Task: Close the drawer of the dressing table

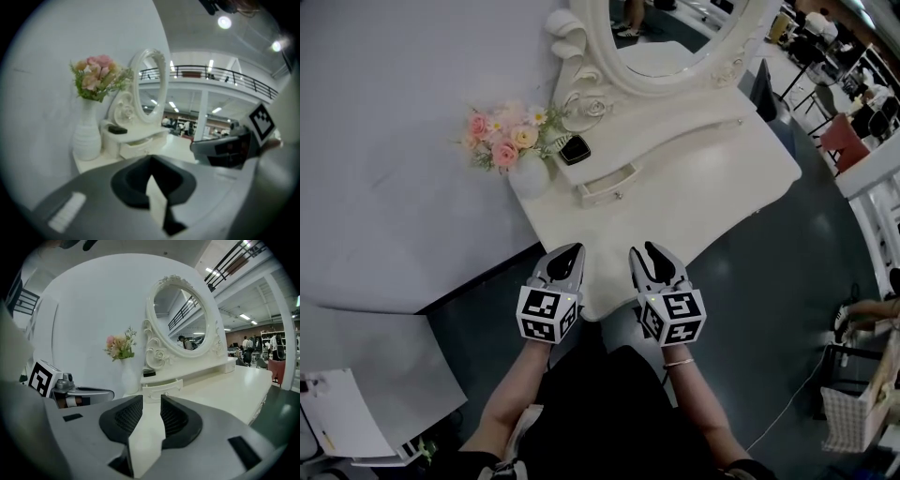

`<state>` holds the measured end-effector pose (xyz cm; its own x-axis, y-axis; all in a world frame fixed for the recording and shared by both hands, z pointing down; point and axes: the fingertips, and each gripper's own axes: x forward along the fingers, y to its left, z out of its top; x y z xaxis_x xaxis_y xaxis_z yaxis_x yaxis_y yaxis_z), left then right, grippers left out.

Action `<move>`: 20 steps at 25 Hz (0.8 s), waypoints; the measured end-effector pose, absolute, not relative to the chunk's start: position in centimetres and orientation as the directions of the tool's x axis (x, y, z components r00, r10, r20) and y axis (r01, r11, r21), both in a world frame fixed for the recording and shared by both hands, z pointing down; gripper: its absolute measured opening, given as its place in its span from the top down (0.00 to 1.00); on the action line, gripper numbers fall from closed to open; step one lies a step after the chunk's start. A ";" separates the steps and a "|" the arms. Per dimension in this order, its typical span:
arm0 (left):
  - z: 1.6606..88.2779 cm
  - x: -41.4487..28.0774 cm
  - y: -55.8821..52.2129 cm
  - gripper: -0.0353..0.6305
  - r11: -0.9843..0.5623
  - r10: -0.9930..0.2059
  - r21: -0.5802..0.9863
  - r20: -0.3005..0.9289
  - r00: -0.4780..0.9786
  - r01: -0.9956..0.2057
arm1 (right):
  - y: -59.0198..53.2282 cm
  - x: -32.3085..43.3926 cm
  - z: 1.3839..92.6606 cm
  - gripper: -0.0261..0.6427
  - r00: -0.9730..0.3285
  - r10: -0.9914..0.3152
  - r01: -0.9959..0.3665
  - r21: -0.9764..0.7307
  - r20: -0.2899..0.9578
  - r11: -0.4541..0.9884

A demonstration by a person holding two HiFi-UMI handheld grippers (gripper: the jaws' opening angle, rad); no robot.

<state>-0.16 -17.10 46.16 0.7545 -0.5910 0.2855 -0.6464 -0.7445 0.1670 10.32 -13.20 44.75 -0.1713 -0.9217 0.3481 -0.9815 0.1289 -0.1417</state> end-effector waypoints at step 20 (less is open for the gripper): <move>48.4 0.0 -22.8 0.94 -0.639 -0.664 0.209 0.337 0.668 -0.741 | -23.4 11.7 48.8 0.80 -0.262 -0.849 -0.963 -0.071 0.458 0.258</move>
